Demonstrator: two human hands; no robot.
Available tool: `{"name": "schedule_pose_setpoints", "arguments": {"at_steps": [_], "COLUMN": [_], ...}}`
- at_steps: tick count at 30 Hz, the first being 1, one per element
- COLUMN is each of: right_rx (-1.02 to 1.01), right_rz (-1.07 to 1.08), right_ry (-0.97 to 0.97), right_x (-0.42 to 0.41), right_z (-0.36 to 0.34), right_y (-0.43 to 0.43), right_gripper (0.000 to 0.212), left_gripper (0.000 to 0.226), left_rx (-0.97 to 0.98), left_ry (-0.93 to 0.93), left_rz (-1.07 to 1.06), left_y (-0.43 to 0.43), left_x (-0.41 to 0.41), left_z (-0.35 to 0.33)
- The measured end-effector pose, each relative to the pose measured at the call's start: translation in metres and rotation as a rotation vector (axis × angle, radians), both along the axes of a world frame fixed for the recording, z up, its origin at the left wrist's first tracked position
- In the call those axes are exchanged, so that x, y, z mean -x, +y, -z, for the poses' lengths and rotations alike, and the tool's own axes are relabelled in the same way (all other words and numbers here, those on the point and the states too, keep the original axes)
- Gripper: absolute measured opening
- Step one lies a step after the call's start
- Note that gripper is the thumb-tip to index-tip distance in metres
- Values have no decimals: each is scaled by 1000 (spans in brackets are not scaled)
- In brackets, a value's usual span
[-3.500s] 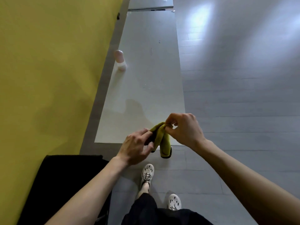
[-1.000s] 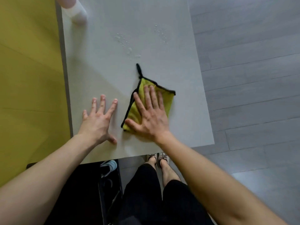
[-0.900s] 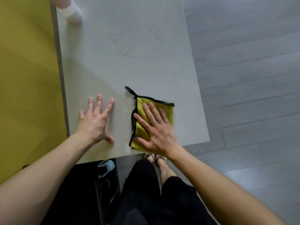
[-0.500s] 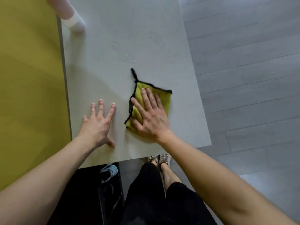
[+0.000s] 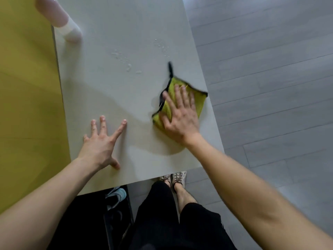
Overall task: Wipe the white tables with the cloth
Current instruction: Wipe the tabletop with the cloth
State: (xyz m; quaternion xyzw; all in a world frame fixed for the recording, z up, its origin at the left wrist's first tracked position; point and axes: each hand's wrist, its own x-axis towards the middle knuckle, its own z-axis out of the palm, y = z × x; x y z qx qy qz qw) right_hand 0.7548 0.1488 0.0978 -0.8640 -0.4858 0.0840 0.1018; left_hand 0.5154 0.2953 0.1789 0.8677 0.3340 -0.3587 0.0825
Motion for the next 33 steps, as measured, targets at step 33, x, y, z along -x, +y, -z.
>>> {"name": "schedule_pose_setpoints", "arguments": {"at_steps": [33], "right_rx": [48], "right_rz": [-144], "right_ry": [59], "right_x": [116], "right_z": [-2], "right_y": [-94], "right_gripper": [90], "left_gripper": [173], "left_rx": [6], "left_ry": [-47], "left_rz": [206], "left_y": [14], "left_x": [33], "left_z": [-17]}}
